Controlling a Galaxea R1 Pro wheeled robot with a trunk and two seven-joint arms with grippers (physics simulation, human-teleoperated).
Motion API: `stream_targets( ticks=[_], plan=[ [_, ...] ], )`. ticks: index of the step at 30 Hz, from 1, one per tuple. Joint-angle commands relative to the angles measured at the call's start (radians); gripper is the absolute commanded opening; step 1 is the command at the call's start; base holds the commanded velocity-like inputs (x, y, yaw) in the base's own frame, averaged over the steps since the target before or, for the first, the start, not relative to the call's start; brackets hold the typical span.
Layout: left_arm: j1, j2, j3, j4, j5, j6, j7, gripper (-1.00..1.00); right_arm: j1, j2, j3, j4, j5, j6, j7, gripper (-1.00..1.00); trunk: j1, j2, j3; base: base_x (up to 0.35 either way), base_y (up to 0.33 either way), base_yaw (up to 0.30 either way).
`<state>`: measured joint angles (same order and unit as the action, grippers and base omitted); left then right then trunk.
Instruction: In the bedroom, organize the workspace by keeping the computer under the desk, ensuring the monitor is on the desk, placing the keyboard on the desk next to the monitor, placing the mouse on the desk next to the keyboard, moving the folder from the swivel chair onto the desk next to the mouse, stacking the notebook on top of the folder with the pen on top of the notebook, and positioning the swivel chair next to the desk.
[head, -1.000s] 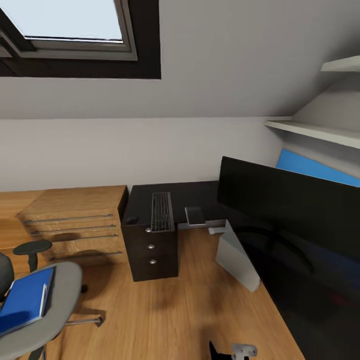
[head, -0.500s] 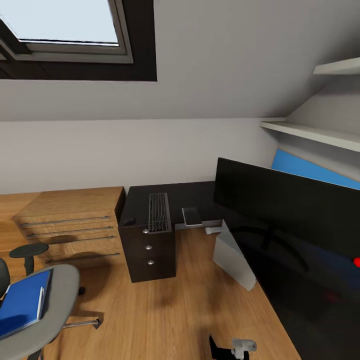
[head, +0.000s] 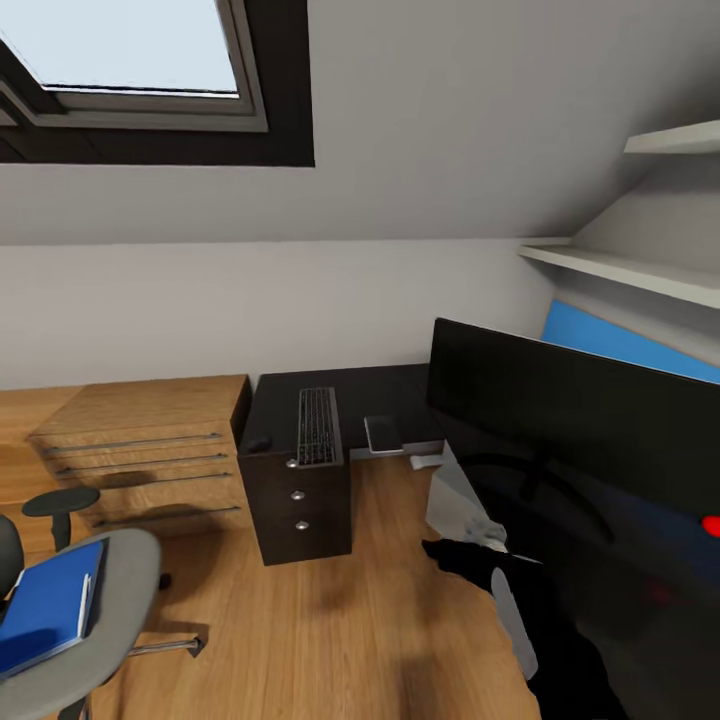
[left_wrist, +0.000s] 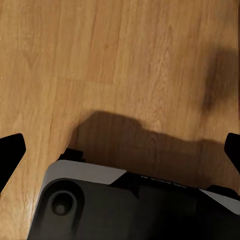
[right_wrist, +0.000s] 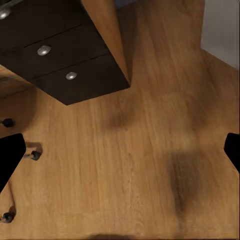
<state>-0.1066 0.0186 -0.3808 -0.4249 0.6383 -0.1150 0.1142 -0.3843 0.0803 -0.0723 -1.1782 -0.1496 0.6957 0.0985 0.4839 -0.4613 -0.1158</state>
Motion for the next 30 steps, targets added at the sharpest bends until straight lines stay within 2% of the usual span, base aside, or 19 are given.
stream_targets(
  ticks=[1, 2, 6, 7, 8, 12, 16, 21, 30],
  plan=[
    [-0.001, 0.001, -0.009, -0.001, -0.004, -0.027, 0.007, 1.00, 0.000, 0.002, -0.009, -0.075, -0.012, 0.074, -0.011, 1.00, -0.003, 0.006, 0.001, 0.000, 0.000, 0.000],
    [-0.001, 0.000, -0.008, -0.001, -0.017, -0.052, 0.007, 1.00, 0.000, 0.001, -0.015, -0.128, -0.031, 0.118, -0.021, 1.00, -0.007, 0.013, 0.004, 0.000, 0.000, 0.000],
    [-0.001, 0.000, -0.007, -0.001, -0.039, -0.090, 0.009, 1.00, 0.004, 0.000, -0.024, -0.183, -0.092, 0.162, -0.032, 1.00, -0.023, 0.041, 0.017, 0.000, 0.000, 0.000],
    [-0.001, 0.000, -0.005, -0.001, -0.051, -0.110, 0.009, 1.00, 0.014, -0.003, -0.029, -0.208, -0.148, 0.182, -0.039, 1.00, -0.023, 0.041, 0.017, 0.000, 0.000, 0.000],
    [-0.001, 0.000, -0.005, -0.001, -0.054, -0.113, 0.009, 1.00, 0.019, -0.005, -0.030, -0.212, -0.159, 0.185, -0.040, 1.00, -0.023, 0.041, 0.017, 0.000, 0.000, 0.000],
    [-0.001, 0.000, -0.004, -0.001, -0.058, -0.118, 0.008, 1.00, 0.026, -0.011, -0.042, -0.218, -0.172, 0.189, -0.041, 1.00, -0.023, 0.041, 0.017, 0.000, 0.000, 0.000],
    [-0.001, 0.000, -0.003, -0.001, -0.057, -0.119, 0.008, 1.00, 0.030, -0.020, -0.098, -0.219, -0.177, 0.190, -0.041, 1.00, -0.023, 0.041, 0.017, 0.000, 0.000, -0.003],
    [-0.001, 0.000, -0.003, -0.001, -0.057, -0.120, 0.008, 1.00, 0.031, -0.023, -0.148, -0.210, -0.177, 0.189, -0.039, 1.00, -0.023, 0.041, 0.019, -0.014, -0.010, -0.113],
    [-0.001, 0.000, -0.004, 0.000, -0.057, -0.119, 0.007, 1.00, 0.031, -0.024, -0.161, -0.152, -0.178, 0.112, -0.037, 1.00, -0.023, 0.041, 0.025, -0.187, -0.148, -0.221]
  ],
)
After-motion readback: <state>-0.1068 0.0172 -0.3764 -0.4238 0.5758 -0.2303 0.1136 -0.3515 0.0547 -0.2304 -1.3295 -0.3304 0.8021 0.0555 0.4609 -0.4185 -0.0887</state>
